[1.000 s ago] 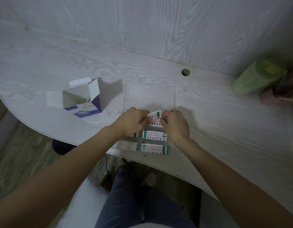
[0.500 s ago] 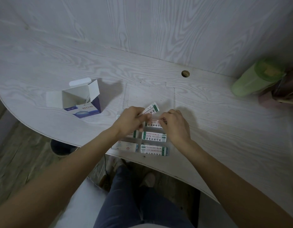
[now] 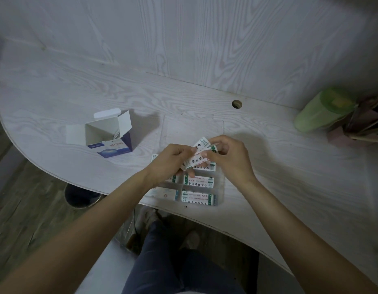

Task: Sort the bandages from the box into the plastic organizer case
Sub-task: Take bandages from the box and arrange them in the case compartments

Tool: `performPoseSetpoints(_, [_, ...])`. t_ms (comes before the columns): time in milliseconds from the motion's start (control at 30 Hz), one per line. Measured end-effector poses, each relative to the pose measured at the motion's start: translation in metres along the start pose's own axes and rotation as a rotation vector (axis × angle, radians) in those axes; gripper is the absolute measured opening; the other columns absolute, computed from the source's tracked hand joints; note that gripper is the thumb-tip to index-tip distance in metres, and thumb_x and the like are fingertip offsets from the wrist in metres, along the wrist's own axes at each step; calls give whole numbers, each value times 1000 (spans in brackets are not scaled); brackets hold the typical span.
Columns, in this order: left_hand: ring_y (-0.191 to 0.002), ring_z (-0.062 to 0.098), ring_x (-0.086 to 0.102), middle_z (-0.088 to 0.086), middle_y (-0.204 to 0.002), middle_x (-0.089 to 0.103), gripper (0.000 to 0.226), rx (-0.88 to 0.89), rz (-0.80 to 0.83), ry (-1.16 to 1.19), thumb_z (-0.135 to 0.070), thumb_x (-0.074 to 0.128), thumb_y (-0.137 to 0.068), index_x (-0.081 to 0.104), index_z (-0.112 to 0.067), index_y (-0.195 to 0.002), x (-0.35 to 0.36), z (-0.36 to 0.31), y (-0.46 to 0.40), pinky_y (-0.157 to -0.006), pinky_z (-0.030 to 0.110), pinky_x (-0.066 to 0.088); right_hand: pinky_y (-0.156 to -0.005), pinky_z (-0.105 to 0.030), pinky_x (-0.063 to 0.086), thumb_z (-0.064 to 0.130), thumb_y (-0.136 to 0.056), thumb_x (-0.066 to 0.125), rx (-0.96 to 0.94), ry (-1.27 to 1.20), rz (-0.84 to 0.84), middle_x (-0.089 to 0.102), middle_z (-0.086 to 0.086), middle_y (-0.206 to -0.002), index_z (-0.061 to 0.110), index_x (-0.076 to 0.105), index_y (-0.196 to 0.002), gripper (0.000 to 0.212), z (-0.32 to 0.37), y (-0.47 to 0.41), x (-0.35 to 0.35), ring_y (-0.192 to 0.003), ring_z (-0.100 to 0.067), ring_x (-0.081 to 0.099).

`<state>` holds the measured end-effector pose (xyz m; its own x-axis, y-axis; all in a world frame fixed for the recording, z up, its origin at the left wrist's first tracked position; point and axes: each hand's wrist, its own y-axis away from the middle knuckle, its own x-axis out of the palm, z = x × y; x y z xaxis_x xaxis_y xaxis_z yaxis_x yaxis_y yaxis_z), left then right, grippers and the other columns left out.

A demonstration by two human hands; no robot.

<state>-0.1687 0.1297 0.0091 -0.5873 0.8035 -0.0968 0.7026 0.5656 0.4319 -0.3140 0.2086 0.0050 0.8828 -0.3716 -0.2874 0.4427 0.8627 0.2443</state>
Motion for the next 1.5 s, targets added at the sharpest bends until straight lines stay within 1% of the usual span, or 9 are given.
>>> performPoseSetpoints(167, [-59,15,70,-1,-72,72,15,-19,-25,9,-16,55,-94,68,-8,-94,-6,0,3,-41,16,40,-64,-7,44,12,-76,78,-25,74,-1,69,2,-93,23,68,-99,27,-5,4,1,-82,-5,64])
performPoseSetpoints(367, [-71,26,72,6,-86,74,15,-65,-56,81,-18,61,-91,69,-7,-97,-5,6,7,-57,24,58,-73,-24,52,15,-76,78,-46,92,2,70,0,-88,32,69,-89,23,-15,14,3,-83,-13,66])
performPoseSetpoints(600, [-65,13,68,4,-82,70,35,-99,-155,69,-20,47,-99,62,12,-98,-2,24,10,-59,23,58,-69,-21,53,12,-79,75,-19,94,-21,70,7,-81,30,67,-76,21,-27,25,4,-79,-9,67])
performPoseSetpoints(867, [-66,17,67,6,-85,70,31,-121,-220,-202,-22,42,-101,66,-4,-93,3,50,11,-54,27,54,-79,-22,43,18,-85,70,143,255,-4,70,1,-94,14,73,-86,5,-67,48,24,-95,-13,61])
performPoseSetpoints(967, [-78,20,70,10,-92,72,32,-124,-258,-222,-23,45,-100,68,-2,-97,5,56,9,-71,38,59,-80,-29,48,22,-87,68,174,367,-23,71,0,-98,16,72,-88,7,-71,53,32,-97,-14,62])
performPoseSetpoints(1067, [-74,15,69,7,-90,72,30,-125,-278,-220,-22,45,-100,69,-4,-98,6,58,13,-64,27,57,-74,-34,52,26,-89,66,138,533,-39,69,1,-94,19,70,-87,8,-70,57,37,-88,-14,62])
performPoseSetpoints(1200, [-73,11,69,3,-86,71,30,-106,-257,-252,-23,43,-100,69,-7,-97,2,62,17,-68,34,55,-67,-30,47,27,-89,64,71,689,-45,59,2,-94,17,69,-86,11,-69,61,38,-85,-13,56])
performPoseSetpoints(1333, [-66,1,63,0,-81,70,31,-26,-182,-345,-24,42,-101,68,-9,-90,-1,65,22,-56,13,48,-68,-30,47,30,-92,60,57,789,-38,56,2,-98,17,68,-91,15,-69,63,40,-89,-14,55])
performPoseSetpoints(1500, [-75,9,65,2,-87,71,35,63,-156,-485,-26,41,-101,67,-5,-92,-1,67,30,-64,13,48,-69,-29,44,31,-93,57,45,859,-31,56,2,-101,19,66,-98,16,-68,64,40,-95,-15,53])
